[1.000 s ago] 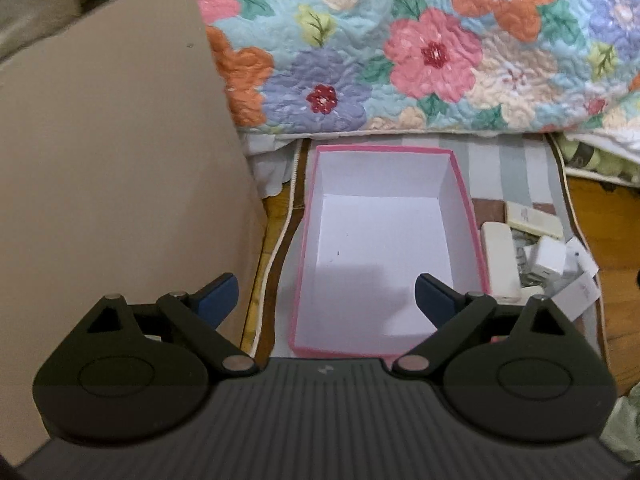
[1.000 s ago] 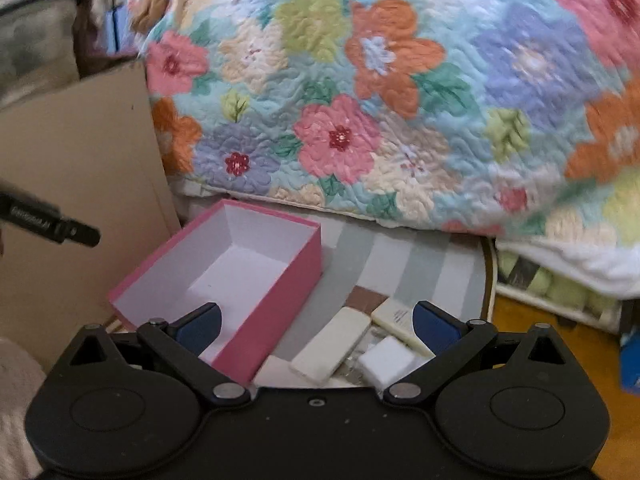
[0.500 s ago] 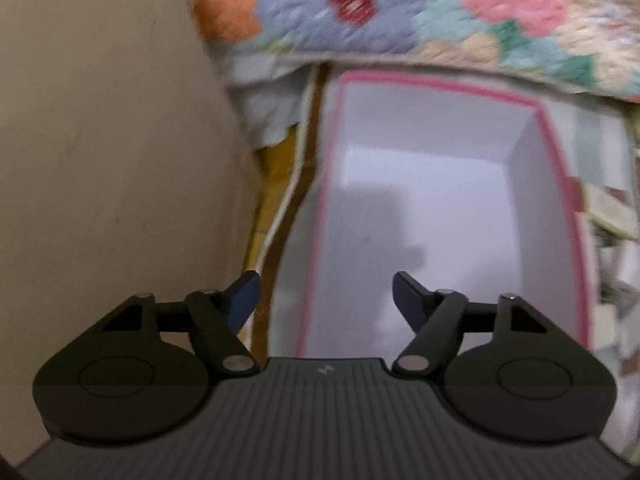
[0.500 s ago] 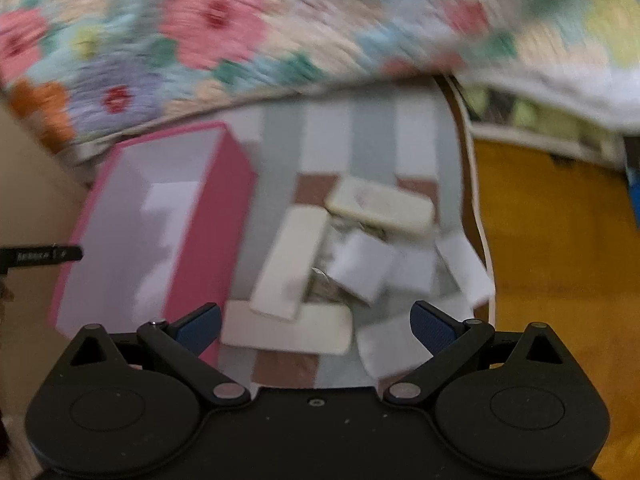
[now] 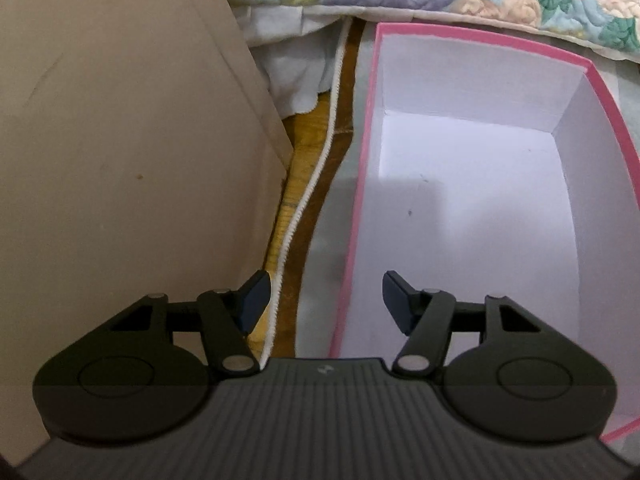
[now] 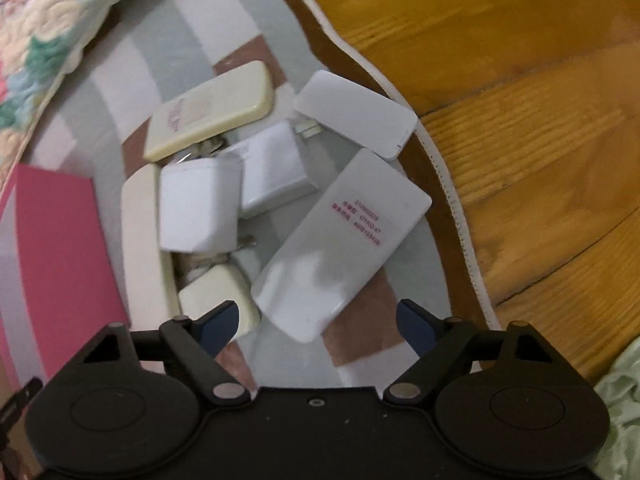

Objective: Organize rigid objects
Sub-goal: 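Clamp the pink box wall with the left tool while the right tool moves over the pile, then grasp the white power bank with red print using the right tool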

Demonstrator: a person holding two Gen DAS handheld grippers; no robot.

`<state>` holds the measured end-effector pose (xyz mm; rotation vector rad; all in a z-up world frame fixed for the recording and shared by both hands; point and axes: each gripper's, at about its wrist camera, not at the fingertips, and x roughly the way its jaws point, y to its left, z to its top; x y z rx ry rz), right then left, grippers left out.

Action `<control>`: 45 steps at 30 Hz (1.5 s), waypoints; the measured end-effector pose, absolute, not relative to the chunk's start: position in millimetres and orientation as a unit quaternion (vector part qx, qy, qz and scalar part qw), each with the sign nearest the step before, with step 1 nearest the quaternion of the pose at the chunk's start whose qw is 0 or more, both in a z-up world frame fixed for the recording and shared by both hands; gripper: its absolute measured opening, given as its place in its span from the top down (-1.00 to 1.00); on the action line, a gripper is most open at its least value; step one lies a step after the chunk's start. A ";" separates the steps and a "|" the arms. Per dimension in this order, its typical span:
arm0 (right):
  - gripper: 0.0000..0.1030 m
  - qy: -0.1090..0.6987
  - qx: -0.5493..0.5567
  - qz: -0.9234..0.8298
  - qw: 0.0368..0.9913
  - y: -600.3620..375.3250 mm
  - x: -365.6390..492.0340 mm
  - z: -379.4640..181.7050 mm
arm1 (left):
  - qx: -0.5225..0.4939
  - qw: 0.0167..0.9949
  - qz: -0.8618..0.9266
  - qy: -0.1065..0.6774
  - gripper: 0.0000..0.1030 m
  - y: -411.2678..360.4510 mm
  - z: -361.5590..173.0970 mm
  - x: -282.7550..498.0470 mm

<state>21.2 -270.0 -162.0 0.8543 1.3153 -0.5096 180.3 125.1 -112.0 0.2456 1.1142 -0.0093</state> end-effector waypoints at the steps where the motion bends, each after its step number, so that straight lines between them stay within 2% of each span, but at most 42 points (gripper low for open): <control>1: -0.74 0.583 0.382 -0.232 0.678 -269.1 22.7 -164.2 | 0.121 0.841 -0.002 0.527 -0.12 125.1 -113.4 181.1; 3: -0.73 0.576 0.386 -0.240 0.680 -267.2 25.9 -166.9 | 0.125 0.842 0.002 0.525 -0.05 125.5 -115.7 182.2; 6: -0.71 0.572 0.379 -0.256 0.681 -264.3 34.0 -171.0 | 0.111 0.840 0.000 0.532 0.16 129.0 -120.6 185.4; 8: -0.69 0.568 0.350 -0.274 0.693 -260.2 41.1 -171.4 | 0.090 0.839 -0.010 0.537 0.48 130.3 -122.4 187.6; 10: -0.68 0.565 0.316 -0.290 0.705 -259.3 48.4 -173.5 | 0.077 0.840 -0.015 0.537 0.59 129.3 -124.5 188.9; 12: -0.69 0.568 0.294 -0.294 0.710 -256.1 55.2 -175.7 | 0.077 0.841 -0.016 0.535 0.60 127.0 -128.6 190.3; 15: -0.59 0.581 0.241 -0.274 0.728 -241.2 61.1 -173.2 | 0.065 0.837 -0.014 0.543 0.60 129.5 -135.4 192.1; 18: -0.47 0.588 0.220 -0.243 0.739 -236.0 57.2 -169.4 | 0.031 0.844 -0.018 0.535 0.82 135.5 -141.0 192.6; 23: -0.46 0.601 0.193 -0.215 0.745 -238.4 57.9 -168.6 | 0.010 0.843 -0.013 0.538 0.84 137.7 -144.4 196.8; 29: -0.58 0.618 0.173 -0.201 0.740 -242.4 64.2 -176.3 | -0.009 0.846 -0.010 0.533 0.85 139.5 -142.9 198.0; 36: -0.34 0.615 0.156 -0.188 0.750 -247.1 50.7 -176.5 | -0.026 0.848 -0.031 0.529 0.87 136.7 -139.7 204.5; 45: -0.24 0.626 0.143 -0.166 0.749 -245.6 54.5 -177.3 | -0.038 0.849 -0.037 0.526 0.87 141.9 -141.8 201.9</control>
